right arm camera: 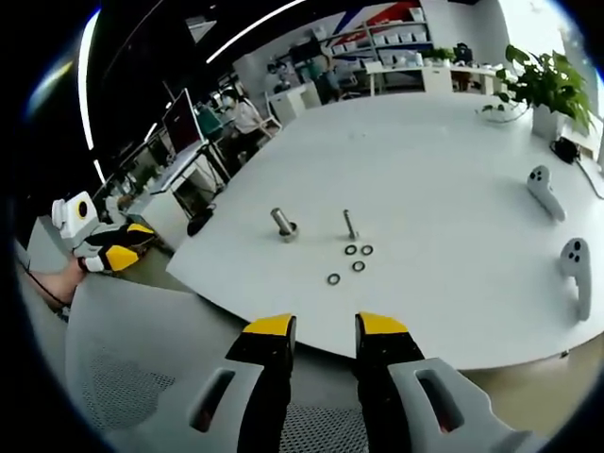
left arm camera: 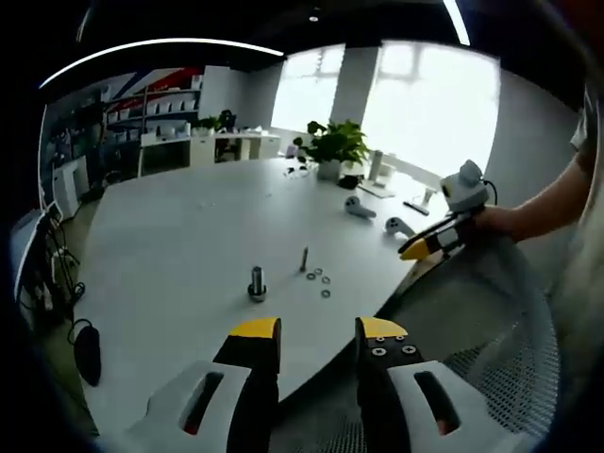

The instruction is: Place the washer onto the threaded stud by aligning its center hole with the stud, sliding it down to the base, and recovering from edge contact or off-axis alignment until the washer reaches the visible bottom stop.

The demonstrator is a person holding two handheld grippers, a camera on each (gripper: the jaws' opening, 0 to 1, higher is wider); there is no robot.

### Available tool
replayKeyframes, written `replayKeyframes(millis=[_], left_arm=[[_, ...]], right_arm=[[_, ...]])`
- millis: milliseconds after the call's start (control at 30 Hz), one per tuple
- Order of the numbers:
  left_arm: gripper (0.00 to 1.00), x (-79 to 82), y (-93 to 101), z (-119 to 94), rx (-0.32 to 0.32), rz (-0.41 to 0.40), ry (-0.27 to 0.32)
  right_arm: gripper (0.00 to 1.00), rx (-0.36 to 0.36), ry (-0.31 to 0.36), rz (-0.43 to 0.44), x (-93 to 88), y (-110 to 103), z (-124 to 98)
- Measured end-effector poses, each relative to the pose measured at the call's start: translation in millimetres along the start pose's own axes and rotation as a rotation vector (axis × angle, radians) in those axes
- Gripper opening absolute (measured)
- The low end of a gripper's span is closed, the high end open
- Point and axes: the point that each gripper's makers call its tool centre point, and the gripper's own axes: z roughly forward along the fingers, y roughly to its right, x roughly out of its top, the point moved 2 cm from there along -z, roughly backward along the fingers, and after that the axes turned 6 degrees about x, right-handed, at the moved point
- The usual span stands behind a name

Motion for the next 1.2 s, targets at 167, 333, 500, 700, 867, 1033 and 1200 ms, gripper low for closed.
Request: replayKeyframes(millis=[167, 333, 500, 700, 867, 1033, 1200], left_arm=[[0.30, -1.7, -4.5, 0, 0.025, -0.015, -0.012], [0.29, -5.8, -2.6, 2, 0.020, 0.015, -0.037], [0.28, -9.5, -7.0, 3, 0.031, -0.002, -0.057], [0.28, -6.1, -6.9, 1, 0.033, -0.010, -0.034], [0.28, -14.8, -6.0, 3, 0.025, -0.003, -0.085], [0.27, -13.3, -7.0, 2, 0.026, -0.008, -0.082], [0.27, -15.2, -7.7, 2, 0.029, -0.003, -0.089]], right_arm=[[0.29, 0.008, 0.022, 0.027, 2.7, 0, 0], [0.29, 0.010, 0.008, 0.009, 2.2, -3, 1], [0.30, 0.010, -0.016, -0.008, -0.3, -4, 3], [0.33, 0.013, -0.020, -0.021, -0.6, -5, 3], [0.35, 0.016, -0.045, -0.039, 0.1, -9, 4], [0.36, 0.008, -0.060, -0.075, 2.2, -9, 2], [0.37, -0.007, -0.083, -0.118, 17.2, -1, 6]])
